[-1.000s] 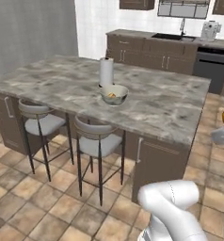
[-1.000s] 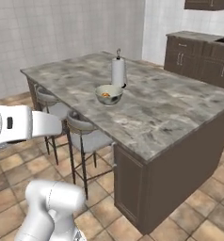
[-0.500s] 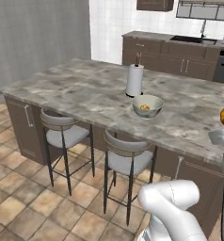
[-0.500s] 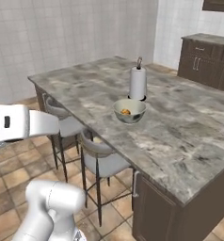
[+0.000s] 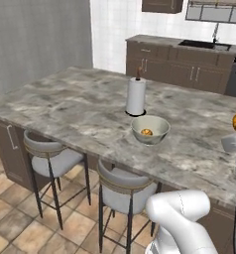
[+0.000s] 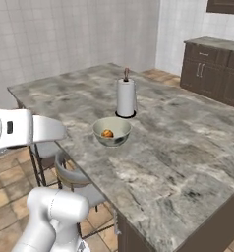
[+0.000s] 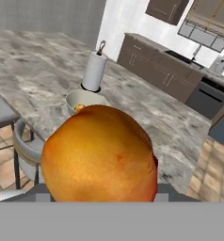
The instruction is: Retrieve the orange and peach from the fridge and place them into the bowl on the dining table.
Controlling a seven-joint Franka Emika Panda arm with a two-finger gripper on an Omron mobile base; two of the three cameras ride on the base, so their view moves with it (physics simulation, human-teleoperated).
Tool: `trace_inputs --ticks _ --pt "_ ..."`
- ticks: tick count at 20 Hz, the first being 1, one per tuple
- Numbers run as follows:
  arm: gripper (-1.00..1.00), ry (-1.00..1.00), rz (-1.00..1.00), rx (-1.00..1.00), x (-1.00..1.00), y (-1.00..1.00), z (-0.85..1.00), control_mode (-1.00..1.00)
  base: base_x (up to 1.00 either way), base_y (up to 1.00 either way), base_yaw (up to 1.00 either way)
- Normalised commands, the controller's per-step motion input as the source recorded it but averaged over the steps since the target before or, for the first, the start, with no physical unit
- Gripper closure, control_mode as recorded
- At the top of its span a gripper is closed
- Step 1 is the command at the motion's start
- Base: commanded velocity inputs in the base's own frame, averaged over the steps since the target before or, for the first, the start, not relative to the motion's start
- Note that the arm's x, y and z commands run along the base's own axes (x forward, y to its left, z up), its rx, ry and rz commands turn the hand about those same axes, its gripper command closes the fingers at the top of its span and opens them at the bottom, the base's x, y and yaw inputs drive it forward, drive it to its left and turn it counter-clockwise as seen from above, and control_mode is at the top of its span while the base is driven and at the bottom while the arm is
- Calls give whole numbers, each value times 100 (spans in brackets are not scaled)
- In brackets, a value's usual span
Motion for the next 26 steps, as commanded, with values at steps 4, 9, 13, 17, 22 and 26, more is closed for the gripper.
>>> trace_inputs --ticks 4,9,13,17,22,26 --pt "100 0 0 0 0 0 0 100 87 -30 1" --pt "100 0 0 0 0 0 0 100 79 -6 3" --pt "100 0 0 0 0 0 0 100 50 0 0" --pt "100 0 0 0 0 0 0 100 16 0 0" --pt "100 -1 0 0 0 0 0 -100 0 0 0" --pt "100 3 7 0 0 0 0 -100 0 0 0"
